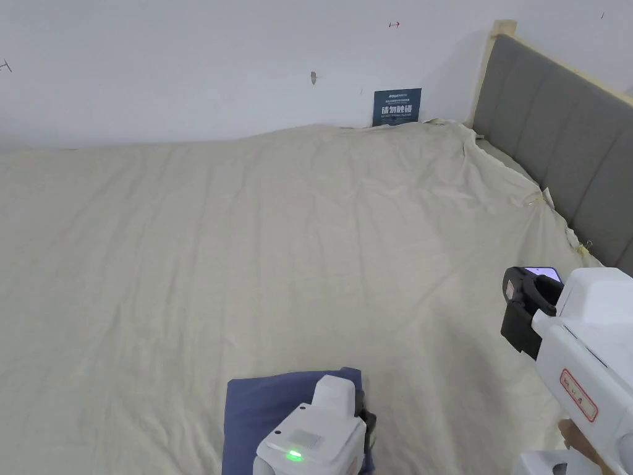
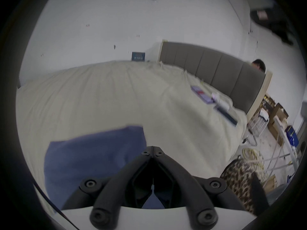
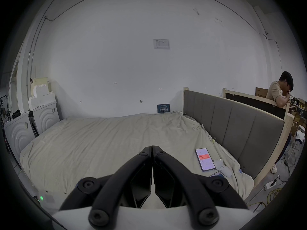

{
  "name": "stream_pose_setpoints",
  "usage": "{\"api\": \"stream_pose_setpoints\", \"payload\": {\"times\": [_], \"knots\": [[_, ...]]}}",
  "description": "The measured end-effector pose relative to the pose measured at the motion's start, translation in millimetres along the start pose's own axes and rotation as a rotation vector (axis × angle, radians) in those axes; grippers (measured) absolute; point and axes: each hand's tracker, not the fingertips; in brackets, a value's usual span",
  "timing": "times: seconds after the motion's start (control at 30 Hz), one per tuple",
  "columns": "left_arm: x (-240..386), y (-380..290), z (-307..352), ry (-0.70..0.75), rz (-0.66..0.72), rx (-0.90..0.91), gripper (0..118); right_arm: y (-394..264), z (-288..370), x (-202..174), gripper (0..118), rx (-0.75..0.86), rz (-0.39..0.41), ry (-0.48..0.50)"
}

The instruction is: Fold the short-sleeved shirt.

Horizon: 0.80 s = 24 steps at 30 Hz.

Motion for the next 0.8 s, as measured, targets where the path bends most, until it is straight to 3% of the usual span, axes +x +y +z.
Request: {"api": "stream_pose_setpoints", "payload": {"times": [0.4,0.8], "knots": [[-55,112,93,0.155,-0.038,0.318,0,33,6,-36,0,0.133,0.042,0.035],[-111,140,166,0.414,-0.097,0.496,0,48,-7,-80,0,0.201,0.078,0.076]]}}
